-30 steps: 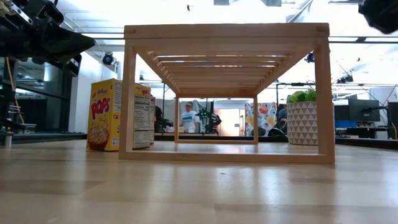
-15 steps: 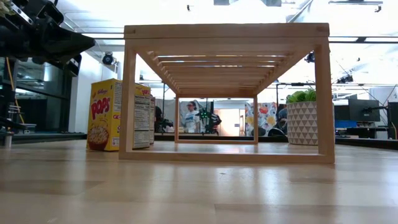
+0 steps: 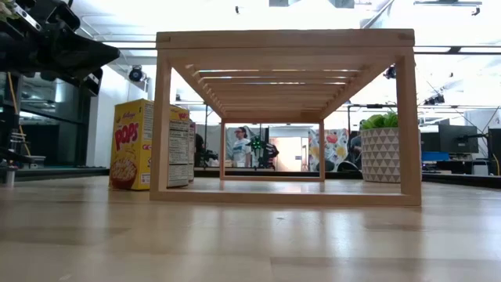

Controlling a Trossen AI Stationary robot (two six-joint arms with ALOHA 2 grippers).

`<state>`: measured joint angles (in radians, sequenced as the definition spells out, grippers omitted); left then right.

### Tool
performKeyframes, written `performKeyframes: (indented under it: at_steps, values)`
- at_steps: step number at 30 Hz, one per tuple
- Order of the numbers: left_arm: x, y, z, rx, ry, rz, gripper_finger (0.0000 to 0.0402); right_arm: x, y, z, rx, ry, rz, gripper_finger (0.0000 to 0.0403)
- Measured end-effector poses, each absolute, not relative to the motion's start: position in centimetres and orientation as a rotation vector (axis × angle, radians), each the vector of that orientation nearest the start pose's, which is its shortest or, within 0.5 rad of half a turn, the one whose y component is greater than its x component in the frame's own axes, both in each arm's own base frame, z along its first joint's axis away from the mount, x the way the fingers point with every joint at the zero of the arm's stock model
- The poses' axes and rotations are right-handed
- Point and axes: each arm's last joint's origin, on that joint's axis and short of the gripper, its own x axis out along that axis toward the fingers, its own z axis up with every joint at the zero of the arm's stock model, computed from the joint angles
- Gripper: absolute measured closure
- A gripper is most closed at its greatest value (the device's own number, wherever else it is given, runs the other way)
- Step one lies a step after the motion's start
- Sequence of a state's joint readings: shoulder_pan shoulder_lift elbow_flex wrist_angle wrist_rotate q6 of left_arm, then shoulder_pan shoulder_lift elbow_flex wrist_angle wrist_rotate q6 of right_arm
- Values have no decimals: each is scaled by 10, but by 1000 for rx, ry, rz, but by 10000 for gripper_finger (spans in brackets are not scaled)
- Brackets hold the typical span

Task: Stack cereal on shelf
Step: Put the red cereal box on the shelf aligned with the other red cereal box

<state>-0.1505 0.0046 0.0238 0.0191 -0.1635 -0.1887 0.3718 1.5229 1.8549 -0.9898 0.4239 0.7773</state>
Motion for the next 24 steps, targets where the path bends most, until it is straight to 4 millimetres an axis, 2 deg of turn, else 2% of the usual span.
performKeyframes:
  at_steps: [4,8,15,24]
  values:
    - [96,-10,173,-195,-39,9,398,288,68,466,428,494,-542,261]
    - [96,-10,173,-195,-39,9,398,304,43,471,409,478,-688,261]
    - [96,-10,173,-195,-39,9,398,336,-1,449,438,552,-816,261]
    - [96,-10,173,-195,-39,9,398,355,-51,416,478,725,-920,261]
